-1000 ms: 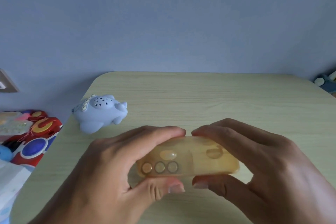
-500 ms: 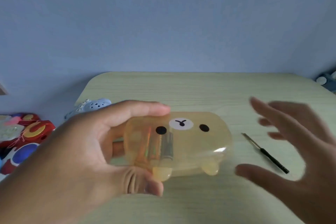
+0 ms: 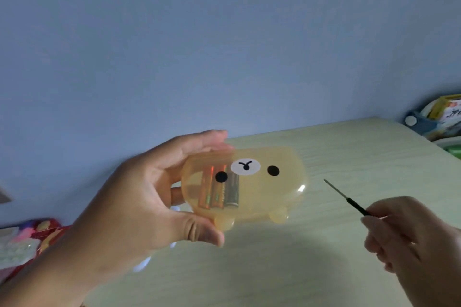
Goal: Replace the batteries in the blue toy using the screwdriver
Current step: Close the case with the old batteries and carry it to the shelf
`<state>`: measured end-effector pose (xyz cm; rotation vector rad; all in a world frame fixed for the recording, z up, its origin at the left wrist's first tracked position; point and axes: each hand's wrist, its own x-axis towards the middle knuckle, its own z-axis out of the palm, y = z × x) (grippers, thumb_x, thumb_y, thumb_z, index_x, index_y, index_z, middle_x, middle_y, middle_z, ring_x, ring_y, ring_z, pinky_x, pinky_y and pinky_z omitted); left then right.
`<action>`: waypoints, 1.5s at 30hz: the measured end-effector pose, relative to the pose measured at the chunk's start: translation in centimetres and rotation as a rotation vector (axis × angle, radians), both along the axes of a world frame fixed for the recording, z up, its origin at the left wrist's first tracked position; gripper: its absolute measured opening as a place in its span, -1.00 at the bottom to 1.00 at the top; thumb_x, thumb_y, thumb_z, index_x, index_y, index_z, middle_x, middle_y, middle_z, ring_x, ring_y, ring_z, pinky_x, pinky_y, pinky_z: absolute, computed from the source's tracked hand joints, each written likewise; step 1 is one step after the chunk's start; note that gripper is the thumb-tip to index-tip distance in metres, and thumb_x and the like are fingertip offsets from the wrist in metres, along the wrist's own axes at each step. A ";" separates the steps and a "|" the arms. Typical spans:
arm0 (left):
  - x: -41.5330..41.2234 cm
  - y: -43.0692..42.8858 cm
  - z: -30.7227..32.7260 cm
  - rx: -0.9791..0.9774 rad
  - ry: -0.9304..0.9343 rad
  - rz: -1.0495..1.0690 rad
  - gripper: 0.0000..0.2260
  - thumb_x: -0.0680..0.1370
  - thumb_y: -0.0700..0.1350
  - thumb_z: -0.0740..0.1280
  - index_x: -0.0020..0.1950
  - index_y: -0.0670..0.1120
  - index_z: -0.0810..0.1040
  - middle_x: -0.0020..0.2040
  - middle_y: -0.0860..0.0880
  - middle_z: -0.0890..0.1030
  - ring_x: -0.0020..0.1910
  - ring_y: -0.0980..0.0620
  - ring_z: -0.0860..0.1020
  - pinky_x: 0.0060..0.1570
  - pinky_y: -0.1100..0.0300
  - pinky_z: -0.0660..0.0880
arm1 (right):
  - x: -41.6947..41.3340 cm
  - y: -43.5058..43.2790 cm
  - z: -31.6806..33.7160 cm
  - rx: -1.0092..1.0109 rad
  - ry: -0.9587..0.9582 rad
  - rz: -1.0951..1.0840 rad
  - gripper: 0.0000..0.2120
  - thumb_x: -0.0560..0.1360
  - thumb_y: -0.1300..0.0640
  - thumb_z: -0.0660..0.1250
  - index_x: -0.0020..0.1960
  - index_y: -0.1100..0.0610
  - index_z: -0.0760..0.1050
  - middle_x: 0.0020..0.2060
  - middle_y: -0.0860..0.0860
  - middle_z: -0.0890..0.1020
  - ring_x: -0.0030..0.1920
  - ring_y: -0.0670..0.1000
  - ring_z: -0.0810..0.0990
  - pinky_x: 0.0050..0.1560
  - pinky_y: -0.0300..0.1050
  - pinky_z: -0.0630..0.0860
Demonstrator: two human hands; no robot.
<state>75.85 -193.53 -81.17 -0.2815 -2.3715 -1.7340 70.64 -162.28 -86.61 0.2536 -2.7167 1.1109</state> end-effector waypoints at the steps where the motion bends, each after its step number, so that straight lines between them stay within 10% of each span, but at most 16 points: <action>1: -0.3 -0.1 1.2 -0.003 -0.011 -0.007 -0.18 0.04 -0.01 0.74 0.28 0.24 0.60 0.28 0.09 0.66 0.22 0.04 0.66 0.12 0.21 0.59 | -0.2 -0.5 1.5 0.032 -0.012 0.011 -0.80 0.45 0.04 0.42 -0.04 -0.25 0.50 -0.40 -0.27 0.68 -0.45 -0.13 0.64 -0.38 -0.09 0.62; 14: 0.3 0.9 37.4 -0.051 -0.054 -0.037 -0.23 0.04 -0.15 0.74 0.18 0.25 0.64 0.20 0.03 0.71 0.21 0.01 0.67 0.12 0.26 0.58 | 0.8 -0.7 40.2 0.201 0.060 -0.037 -0.74 0.20 0.11 0.55 -0.37 -0.12 0.48 -0.58 -0.29 0.56 -0.46 -0.27 0.56 -0.14 -0.47 0.45; 19: -0.3 3.2 55.4 -0.035 -0.043 -0.100 -0.19 -0.01 -0.10 0.77 0.19 0.24 0.64 0.19 0.04 0.71 0.18 -0.02 0.68 0.05 0.04 0.65 | 1.3 1.1 58.7 0.115 0.066 0.040 -0.90 0.39 -0.05 0.39 -0.24 -0.11 0.48 -0.42 -0.34 0.64 -0.14 -0.31 0.55 -0.12 -0.38 0.48; 26: -3.0 8.3 77.3 -0.038 0.012 -0.266 -0.22 0.02 -0.17 0.76 0.17 0.22 0.66 0.16 0.00 0.72 0.16 -0.02 0.69 0.01 0.12 0.66 | 2.9 6.4 81.2 0.097 0.056 -0.142 -0.95 0.44 -0.04 0.31 -0.17 -0.10 0.45 -0.37 -0.29 0.67 -0.33 -0.13 0.61 -0.17 -0.13 0.60; 34: -3.8 21.8 85.0 -0.044 0.104 -0.552 -0.24 0.06 -0.28 0.74 0.16 0.20 0.66 0.14 0.05 0.73 0.09 0.09 0.70 -0.13 0.36 0.59 | 11.0 16.7 88.2 0.145 0.118 -0.483 -0.91 0.47 -0.09 0.21 -0.10 -0.11 0.44 -0.38 -0.08 0.68 -0.38 -0.08 0.64 -0.30 0.00 0.64; 45: 1.1 46.3 83.9 -0.061 0.051 -1.043 -0.26 0.05 -0.12 0.72 0.20 0.21 0.64 0.17 0.06 0.72 0.19 0.04 0.68 0.18 0.06 0.61 | 27.4 33.4 87.6 0.208 0.085 -1.016 -0.84 0.49 -0.10 0.28 -0.08 -0.06 0.57 -0.32 -0.08 0.72 -0.36 -0.11 0.70 -0.22 -0.04 0.66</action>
